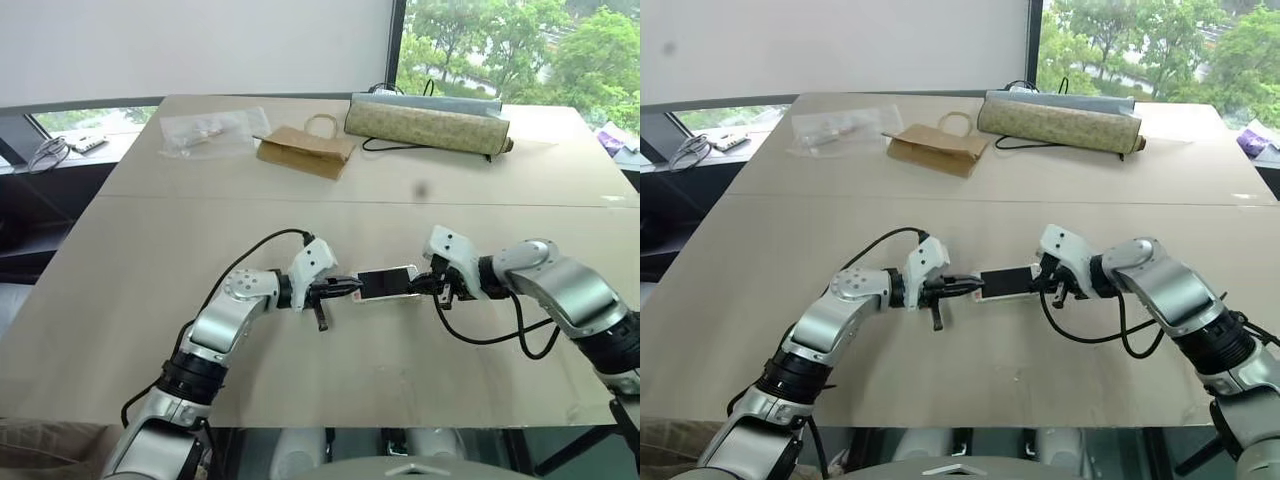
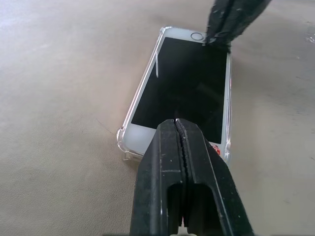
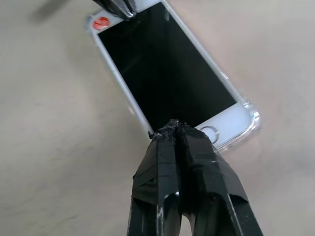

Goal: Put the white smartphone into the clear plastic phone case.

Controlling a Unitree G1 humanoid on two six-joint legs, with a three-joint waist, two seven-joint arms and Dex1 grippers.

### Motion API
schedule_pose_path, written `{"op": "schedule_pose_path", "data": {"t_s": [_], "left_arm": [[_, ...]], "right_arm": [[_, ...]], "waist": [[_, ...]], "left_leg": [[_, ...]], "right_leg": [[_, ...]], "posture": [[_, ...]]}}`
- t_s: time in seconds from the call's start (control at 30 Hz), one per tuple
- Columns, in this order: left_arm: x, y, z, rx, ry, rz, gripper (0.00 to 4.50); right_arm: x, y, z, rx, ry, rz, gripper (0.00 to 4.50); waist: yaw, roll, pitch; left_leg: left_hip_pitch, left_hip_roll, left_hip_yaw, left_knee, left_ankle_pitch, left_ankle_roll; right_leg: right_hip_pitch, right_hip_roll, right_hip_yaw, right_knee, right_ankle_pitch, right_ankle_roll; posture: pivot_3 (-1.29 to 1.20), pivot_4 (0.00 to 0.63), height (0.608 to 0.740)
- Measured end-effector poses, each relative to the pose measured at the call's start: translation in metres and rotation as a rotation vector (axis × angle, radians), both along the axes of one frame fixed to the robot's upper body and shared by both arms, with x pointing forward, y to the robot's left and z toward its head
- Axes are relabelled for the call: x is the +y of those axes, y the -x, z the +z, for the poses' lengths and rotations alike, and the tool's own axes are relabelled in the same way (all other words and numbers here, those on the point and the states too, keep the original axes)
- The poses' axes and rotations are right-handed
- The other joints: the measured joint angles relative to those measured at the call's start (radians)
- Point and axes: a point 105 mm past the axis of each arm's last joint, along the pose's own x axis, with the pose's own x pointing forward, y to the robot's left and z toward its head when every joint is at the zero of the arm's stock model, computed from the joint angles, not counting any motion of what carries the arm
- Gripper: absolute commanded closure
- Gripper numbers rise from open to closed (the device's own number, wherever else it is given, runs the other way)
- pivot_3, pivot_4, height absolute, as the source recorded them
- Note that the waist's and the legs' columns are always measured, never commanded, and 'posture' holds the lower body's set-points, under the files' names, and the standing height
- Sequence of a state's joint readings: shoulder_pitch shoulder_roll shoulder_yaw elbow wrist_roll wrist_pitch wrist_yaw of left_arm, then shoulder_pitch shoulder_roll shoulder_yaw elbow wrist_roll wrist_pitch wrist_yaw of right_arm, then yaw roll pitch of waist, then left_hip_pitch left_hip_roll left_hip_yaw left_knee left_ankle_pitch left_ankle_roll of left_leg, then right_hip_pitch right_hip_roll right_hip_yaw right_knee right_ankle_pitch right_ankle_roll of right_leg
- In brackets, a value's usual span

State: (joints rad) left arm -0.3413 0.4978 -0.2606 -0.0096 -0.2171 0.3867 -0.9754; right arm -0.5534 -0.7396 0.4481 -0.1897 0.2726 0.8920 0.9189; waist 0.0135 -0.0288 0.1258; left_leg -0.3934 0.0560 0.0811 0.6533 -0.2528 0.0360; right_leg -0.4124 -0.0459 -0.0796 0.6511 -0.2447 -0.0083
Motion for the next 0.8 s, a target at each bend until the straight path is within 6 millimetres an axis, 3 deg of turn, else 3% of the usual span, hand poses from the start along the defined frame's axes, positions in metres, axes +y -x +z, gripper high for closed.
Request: {"op": "schedule_pose_path", "data": {"t_s": [0.4,0.5,0.57,0.7,0.73,0.77,0.8], "left_arm": [[0.003,0.005,-0.009,0.035,-0.013,0.013,4.5],[0.004,0.005,-0.006,0.023,0.003,0.018,4.5],[0.003,0.004,-0.001,0.008,0.036,0.02,4.5],[-0.001,0.001,0.01,-0.004,0.148,0.057,4.5],[0.0,-0.002,0.015,0.0,0.192,0.08,4.5],[0.001,-0.003,0.023,0.007,0.237,0.098,3.88],[0.003,-0.003,0.03,0.003,0.264,0.105,3.59]], "right_arm": [[0.0,-0.006,-0.012,-0.017,0.021,0.016,4.41],[0.0,-0.002,-0.009,-0.058,-0.131,-0.038,4.41],[-0.001,0.001,-0.003,-0.09,-0.217,-0.067,4.41],[0.007,0.015,0.003,-0.132,-0.394,-0.078,4.41],[0.006,0.015,0.009,-0.165,-0.41,-0.088,3.87],[0.001,0.012,0.017,-0.215,-0.424,-0.11,3.46],[-0.004,0.01,0.022,-0.249,-0.426,-0.126,3.13]], "waist": [[0.0,-0.004,-0.015],[0.001,-0.004,-0.013],[-0.001,0.007,-0.005],[0.0,0.012,0.011],[0.001,0.013,0.015],[0.001,0.012,0.017],[0.0,0.012,0.017]], "left_leg": [[0.007,0.0,0.0,-0.001,-0.001,-0.001],[0.006,0.001,0.0,-0.002,-0.001,-0.001],[0.0,0.001,0.001,-0.002,0.0,0.0],[-0.008,0.001,0.0,-0.003,0.0,-0.001],[-0.01,0.001,0.001,-0.003,0.0,-0.001],[-0.013,0.001,0.0,-0.003,0.0,-0.001],[-0.015,0.001,-0.001,-0.002,0.0,-0.001]], "right_leg": [[0.006,-0.009,-0.007,-0.002,0.0,-0.001],[0.006,-0.01,-0.01,-0.003,0.0,0.0],[0.0,-0.01,-0.01,-0.003,0.0,0.0],[-0.007,-0.006,-0.011,-0.001,0.005,0.0],[-0.008,-0.005,-0.011,-0.001,0.005,0.0],[-0.011,-0.005,-0.011,-0.001,0.005,0.0],[-0.012,-0.004,-0.012,-0.002,0.005,0.001]], "posture": [[0.0,0.15,0.74],[0.0,0.15,0.74],[0.0,0.15,0.74],[0.0,0.15,0.74],[0.0,0.15,0.74],[0.0,0.15,0.74],[0.0,0.15,0.74]]}}
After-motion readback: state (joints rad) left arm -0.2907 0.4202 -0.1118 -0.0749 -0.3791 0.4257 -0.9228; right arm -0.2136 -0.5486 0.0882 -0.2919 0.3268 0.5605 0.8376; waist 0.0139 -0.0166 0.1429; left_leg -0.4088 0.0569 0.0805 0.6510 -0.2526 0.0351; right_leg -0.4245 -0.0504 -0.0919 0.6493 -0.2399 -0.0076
